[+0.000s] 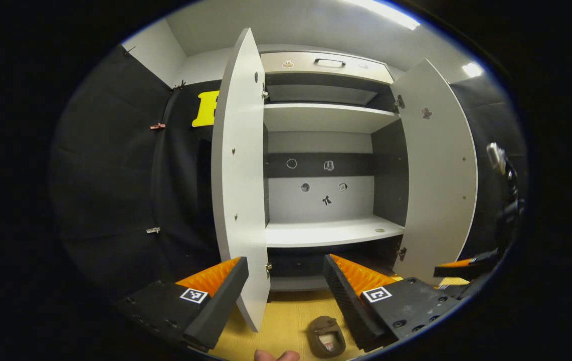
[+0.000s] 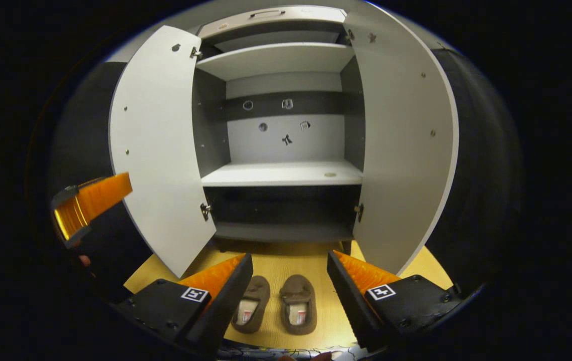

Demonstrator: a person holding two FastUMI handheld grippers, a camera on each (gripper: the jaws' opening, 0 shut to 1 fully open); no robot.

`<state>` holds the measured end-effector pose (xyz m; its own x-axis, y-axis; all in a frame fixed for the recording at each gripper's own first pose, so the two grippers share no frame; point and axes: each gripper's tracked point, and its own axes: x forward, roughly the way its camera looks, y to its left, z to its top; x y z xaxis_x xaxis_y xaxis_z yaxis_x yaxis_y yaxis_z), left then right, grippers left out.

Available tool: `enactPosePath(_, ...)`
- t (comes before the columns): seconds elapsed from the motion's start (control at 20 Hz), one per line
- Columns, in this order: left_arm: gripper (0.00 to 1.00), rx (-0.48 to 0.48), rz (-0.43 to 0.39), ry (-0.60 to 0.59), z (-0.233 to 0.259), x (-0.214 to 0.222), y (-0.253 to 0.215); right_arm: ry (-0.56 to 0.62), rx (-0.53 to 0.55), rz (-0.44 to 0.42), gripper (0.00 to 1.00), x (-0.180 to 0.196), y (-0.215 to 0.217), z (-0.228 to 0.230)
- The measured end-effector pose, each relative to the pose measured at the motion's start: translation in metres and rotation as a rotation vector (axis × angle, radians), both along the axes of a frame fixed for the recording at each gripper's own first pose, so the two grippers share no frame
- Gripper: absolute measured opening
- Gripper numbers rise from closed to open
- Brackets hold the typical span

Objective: Grab one shoe with the right hand and put it into the shoe cabinet, grab the other shoe with the left hand and put it into the shoe cabinet; then close the right door with the right hand and the left door with the left hand.

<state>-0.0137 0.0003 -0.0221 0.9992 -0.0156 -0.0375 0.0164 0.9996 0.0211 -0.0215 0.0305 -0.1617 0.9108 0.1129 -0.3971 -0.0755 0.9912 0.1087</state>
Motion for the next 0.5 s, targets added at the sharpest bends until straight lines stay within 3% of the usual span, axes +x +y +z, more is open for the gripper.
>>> enactPosePath(0.15,0.96,0.01,0.007,0.021,-0.012,-0.005,0.005,0.125,0.02,0.041,0.99,-0.012,0.013,-0.052)
enactPosePath(0.5,0.96,0.003,0.024,0.065,-0.028,-0.01,0.016,0.295,-0.01,0.075,0.99,-0.011,0.023,-0.142)
